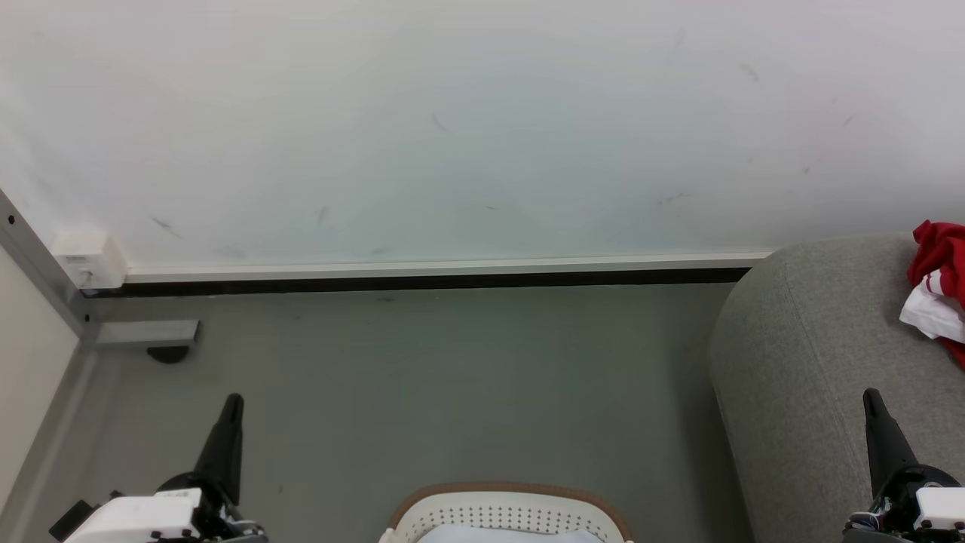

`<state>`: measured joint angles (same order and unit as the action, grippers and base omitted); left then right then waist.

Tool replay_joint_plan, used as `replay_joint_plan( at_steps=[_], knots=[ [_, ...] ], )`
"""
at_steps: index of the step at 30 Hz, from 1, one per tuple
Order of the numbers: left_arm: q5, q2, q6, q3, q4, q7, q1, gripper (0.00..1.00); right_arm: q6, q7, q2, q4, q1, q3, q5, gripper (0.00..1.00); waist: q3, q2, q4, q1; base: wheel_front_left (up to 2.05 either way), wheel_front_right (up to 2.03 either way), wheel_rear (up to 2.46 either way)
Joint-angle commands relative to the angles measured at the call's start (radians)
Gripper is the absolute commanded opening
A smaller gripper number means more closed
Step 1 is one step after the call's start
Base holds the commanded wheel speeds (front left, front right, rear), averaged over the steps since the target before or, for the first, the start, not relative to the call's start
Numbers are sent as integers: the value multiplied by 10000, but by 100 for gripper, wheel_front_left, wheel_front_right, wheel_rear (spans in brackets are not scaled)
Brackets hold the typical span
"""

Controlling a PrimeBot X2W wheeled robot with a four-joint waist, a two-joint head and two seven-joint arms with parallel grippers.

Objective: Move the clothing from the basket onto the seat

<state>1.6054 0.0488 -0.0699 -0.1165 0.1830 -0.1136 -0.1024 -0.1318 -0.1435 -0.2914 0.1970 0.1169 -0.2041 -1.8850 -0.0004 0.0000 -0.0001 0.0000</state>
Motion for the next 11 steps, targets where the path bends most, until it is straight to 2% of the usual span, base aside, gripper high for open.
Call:
replay_joint_plan(
  at_steps=[1, 11],
  knots=[
    [129, 21, -47, -19, -36, -32, -75, 0, 21, -34, -97, -16, 76, -14, -107, 0, 0, 0, 0, 0, 0, 0, 0],
    [129, 21, -47, -19, -37, -31, -75, 0, 21, -59, -116, -26, 79, -33, -136, 0, 0, 0, 0, 0, 0, 0, 0]
  ],
)
